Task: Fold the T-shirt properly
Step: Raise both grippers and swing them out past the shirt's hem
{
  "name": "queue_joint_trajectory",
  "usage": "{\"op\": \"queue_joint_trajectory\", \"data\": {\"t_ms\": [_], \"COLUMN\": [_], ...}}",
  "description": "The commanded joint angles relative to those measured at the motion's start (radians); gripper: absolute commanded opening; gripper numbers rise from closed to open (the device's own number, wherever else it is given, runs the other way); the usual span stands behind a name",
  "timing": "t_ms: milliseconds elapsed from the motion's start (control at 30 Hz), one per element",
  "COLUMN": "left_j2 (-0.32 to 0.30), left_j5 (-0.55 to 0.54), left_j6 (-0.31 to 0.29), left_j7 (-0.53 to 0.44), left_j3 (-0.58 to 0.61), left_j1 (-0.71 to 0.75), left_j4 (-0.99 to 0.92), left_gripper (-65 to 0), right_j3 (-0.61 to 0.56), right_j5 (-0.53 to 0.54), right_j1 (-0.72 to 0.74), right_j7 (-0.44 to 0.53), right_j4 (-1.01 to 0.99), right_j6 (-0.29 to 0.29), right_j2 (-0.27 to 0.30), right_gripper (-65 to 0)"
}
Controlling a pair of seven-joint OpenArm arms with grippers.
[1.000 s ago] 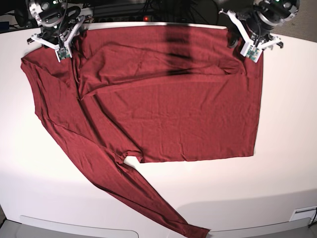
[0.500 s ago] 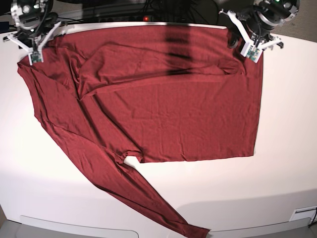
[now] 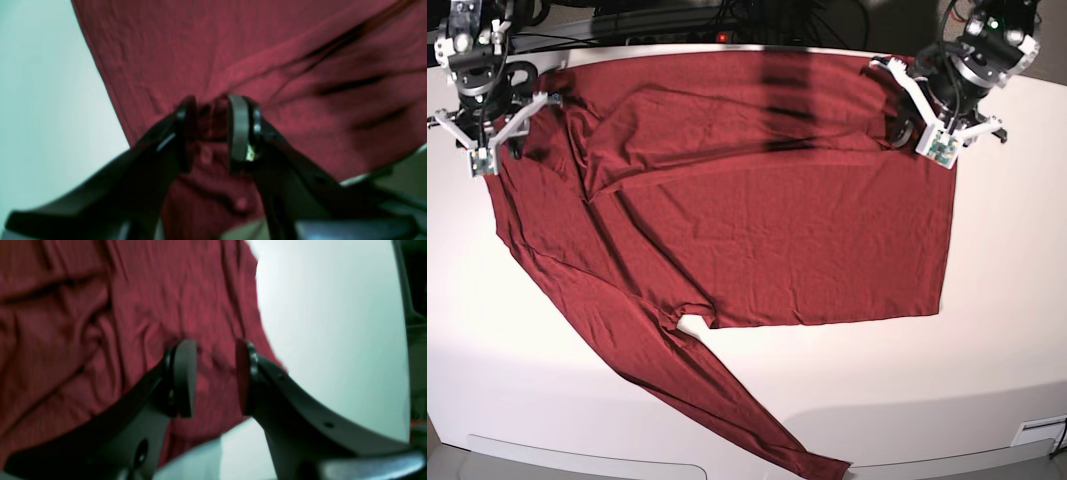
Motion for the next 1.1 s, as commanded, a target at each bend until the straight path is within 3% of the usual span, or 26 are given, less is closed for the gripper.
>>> {"op": "queue_joint_trajectory", "data": {"t_ms": [0, 100, 300, 400, 567, 933, 1067], "left_j2": [-0.009, -0.008, -0.007, -0.005, -0.006, -0.005, -0.005], "left_j5": [-0.001, -0.002, -0.001, 0.014, 0.053, 0.051, 0.051], "left_j6": [0.000, 0.000, 0.000, 0.000, 0.000, 0.000, 0.000], "left_j7": [-0.042, -0.091, -0.097, -0.098, -0.098, -0.140, -0.159], "left_j3": [-0.003, -0.002, -0.002, -0.002, -0.002, -0.002, -0.002], "left_j1": [-0.003, -0.003, -0.003, -0.003, -0.003, 0.003, 0.003], "left_j4": [0.035, 0.070, 0.097, 0.097, 0.096, 0.096, 0.096], "left_gripper": [-49.1, -49.1, -49.0, -44.2, -19.1, -19.5, -19.6], "right_j3": [0.008, 0.008, 0.008, 0.008, 0.008, 0.008, 0.008], "right_j5": [0.001, 0.002, 0.002, 0.002, 0.005, 0.008, 0.077], "right_j1": [0.007, 0.037, 0.079, 0.087, 0.086, 0.086, 0.087], "right_j7": [0.039, 0.031, -0.040, -0.045, -0.045, -0.043, -0.030], "right_j4": [0.016, 0.016, 0.016, 0.016, 0.016, 0.016, 0.016], "right_j6": [-0.008, -0.008, -0.008, -0.008, -0.008, -0.008, -0.008], "right_j2": [0.014, 0.013, -0.001, -0.019, -0.031, -0.040, -0.071], "right_gripper": [-44.6, -44.6, -44.6, -42.9, -17.0, -17.3, -17.3]}}
